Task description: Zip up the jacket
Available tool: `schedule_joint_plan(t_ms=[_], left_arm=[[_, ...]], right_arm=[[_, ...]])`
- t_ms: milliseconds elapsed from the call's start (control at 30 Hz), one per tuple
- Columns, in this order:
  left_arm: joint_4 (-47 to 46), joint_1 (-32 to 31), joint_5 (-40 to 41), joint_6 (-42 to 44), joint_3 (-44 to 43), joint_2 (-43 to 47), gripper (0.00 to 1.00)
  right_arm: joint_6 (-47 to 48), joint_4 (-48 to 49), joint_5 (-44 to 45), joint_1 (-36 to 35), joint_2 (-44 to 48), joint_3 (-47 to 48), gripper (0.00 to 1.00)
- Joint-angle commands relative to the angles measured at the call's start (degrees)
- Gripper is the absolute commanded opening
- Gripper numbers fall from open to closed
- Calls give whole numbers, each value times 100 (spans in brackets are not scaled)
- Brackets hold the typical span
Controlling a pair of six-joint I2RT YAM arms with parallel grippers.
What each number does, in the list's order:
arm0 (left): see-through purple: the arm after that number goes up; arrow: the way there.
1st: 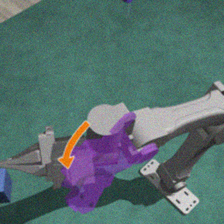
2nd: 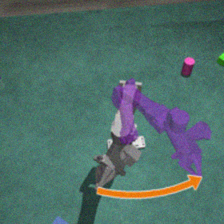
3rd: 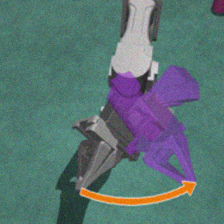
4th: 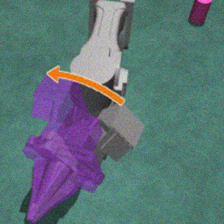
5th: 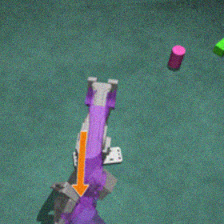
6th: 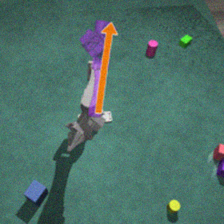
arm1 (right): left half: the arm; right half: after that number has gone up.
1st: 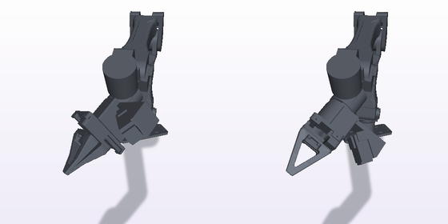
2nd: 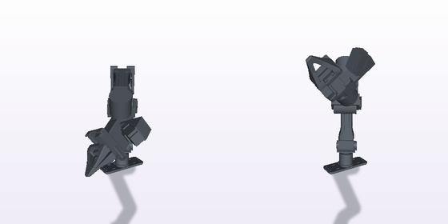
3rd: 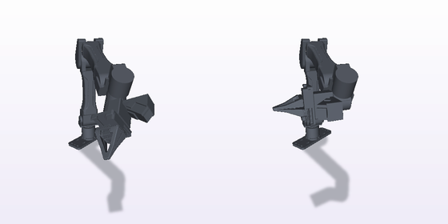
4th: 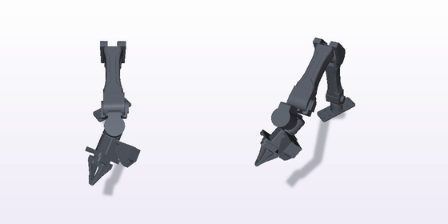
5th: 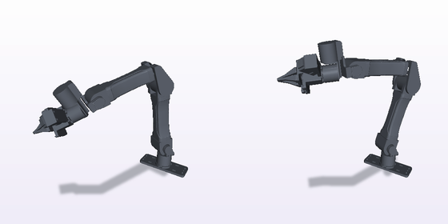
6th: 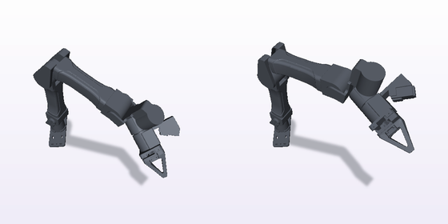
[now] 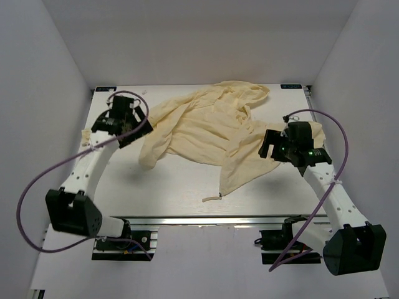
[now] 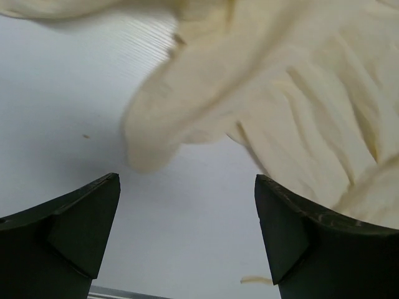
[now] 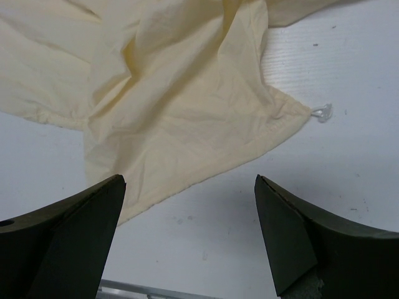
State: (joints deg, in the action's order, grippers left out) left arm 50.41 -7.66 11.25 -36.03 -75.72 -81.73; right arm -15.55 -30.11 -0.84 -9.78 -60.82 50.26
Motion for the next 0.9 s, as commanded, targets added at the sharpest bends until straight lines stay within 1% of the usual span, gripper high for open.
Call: schedule_joint_plan(t_ms=[0,67,100,133,200,233,300,433,500,567,600,800,867], left_arm=[[-576,-699,-430,-62,628,202,98],[-454,-964,-291,140,822,1,98],[-236,-1183,-46,123,831,-96,98],[-147,-1272,357,175,822,-219,98],[99,-1404,728,158,805,-606,98],[205,-1405,1043,123,744,-885,98],[442,-1405,1362,-70,664,-1133,98],[48,-1405,1108,17,638,-1503,98],[-189,-1405,1003,87,673,-1687,91],[-225,-1405,1037,105,603,-1828,82],[-207,-1405,1055,96,577,-1968,73],[-102,-1405,1301,18,427,-2233,51],[-23,-1405,1389,-44,374,-2285,37]], right_arm=[[105,119,-171,11,79,-121,89],[96,180,-223,3,79,-201,89],[79,189,-232,3,79,-201,89],[79,190,-250,3,79,-236,89],[87,198,-224,11,88,-262,89],[96,190,-154,3,79,-262,89],[96,198,-118,3,70,-271,89],[96,304,-109,3,-26,-298,89],[96,278,-74,3,-105,-289,89],[96,260,5,11,-150,-280,89],[96,260,22,3,-176,-289,89],[87,260,49,11,-194,-280,89],[79,251,49,11,-176,-280,89]])
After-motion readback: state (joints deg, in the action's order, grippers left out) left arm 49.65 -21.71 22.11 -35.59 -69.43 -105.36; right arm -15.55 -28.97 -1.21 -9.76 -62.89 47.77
